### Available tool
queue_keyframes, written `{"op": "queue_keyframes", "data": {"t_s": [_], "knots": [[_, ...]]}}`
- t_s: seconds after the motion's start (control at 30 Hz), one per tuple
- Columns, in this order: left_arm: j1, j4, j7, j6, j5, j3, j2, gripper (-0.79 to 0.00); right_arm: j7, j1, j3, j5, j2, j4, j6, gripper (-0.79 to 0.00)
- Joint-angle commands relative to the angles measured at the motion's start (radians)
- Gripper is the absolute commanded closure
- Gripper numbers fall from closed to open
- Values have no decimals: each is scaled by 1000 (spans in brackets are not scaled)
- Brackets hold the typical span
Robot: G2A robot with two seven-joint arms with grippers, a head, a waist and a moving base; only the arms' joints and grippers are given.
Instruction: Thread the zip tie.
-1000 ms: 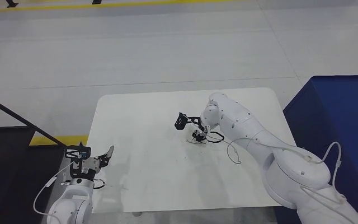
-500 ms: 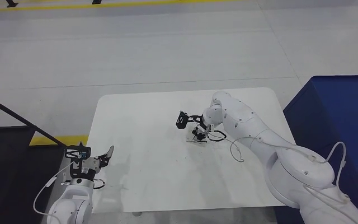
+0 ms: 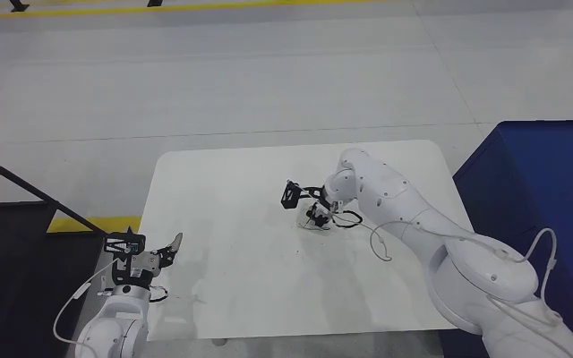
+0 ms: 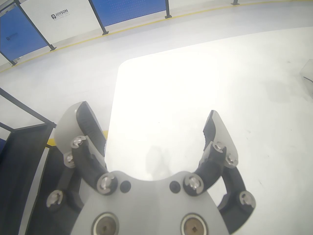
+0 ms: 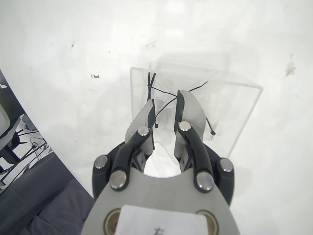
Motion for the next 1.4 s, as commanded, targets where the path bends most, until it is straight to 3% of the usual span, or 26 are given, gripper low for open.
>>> {"op": "queue_keyframes", "data": {"t_s": [0.0,0.4,0.73,1.37], "knots": [[0,0,0,0,0,0,0,-785,-7,5,0,0,4,1,-7,-172],[0,0,0,0,0,0,0,-785,-41,-2,0,-42,36,-50,-41,-179],[0,0,0,0,0,0,0,-785,-130,-11,0,-122,63,-69,-130,-191],[0,0,0,0,0,0,0,-785,-183,-12,0,-174,59,-47,-183,-169]]}}
